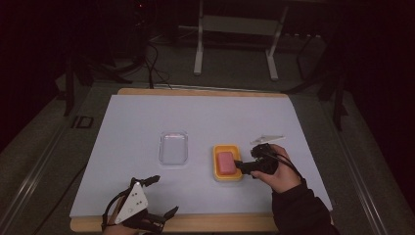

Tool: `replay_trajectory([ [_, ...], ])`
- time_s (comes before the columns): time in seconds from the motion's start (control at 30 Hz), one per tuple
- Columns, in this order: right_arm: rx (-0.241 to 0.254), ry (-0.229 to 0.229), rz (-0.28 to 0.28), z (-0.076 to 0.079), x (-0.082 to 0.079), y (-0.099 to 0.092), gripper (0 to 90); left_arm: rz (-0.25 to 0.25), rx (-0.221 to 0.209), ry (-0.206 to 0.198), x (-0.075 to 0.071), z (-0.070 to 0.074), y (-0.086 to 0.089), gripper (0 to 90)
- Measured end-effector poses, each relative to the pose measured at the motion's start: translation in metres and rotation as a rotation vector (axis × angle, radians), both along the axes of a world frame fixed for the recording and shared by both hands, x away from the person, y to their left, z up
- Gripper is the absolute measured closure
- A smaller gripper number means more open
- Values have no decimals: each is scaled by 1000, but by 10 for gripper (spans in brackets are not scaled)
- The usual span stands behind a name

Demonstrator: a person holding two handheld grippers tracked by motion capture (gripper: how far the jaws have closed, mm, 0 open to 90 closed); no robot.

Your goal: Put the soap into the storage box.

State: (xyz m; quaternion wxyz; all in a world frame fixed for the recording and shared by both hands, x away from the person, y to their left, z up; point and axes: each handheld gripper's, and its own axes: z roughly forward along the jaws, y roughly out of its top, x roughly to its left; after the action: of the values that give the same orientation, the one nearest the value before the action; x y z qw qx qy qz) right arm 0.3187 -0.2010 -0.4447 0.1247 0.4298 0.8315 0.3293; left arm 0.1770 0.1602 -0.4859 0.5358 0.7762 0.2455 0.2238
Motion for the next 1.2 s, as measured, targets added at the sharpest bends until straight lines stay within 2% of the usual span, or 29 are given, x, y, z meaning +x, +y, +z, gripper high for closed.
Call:
replay_trajectory([
  [0.27,-3,-60,-5,-3,-12,-21,211,-2,-2,-3,0,0,0,3],
  [0.33,9,-75,-21,-5,-16,-28,211,-2,-2,-3,0,0,0,3],
  [0.47,0,-103,-45,-12,-25,-40,215,-2,-2,-2,-1,0,0,3],
  [0.7,31,-139,-114,-21,-38,-61,218,-2,-1,-4,-1,0,-1,3],
  [0.9,44,-169,-155,-25,-49,-73,218,-3,-1,-5,-1,0,0,3],
  [1.2,70,-195,-209,-33,-55,-87,217,-5,-1,-8,-1,1,0,3],
])
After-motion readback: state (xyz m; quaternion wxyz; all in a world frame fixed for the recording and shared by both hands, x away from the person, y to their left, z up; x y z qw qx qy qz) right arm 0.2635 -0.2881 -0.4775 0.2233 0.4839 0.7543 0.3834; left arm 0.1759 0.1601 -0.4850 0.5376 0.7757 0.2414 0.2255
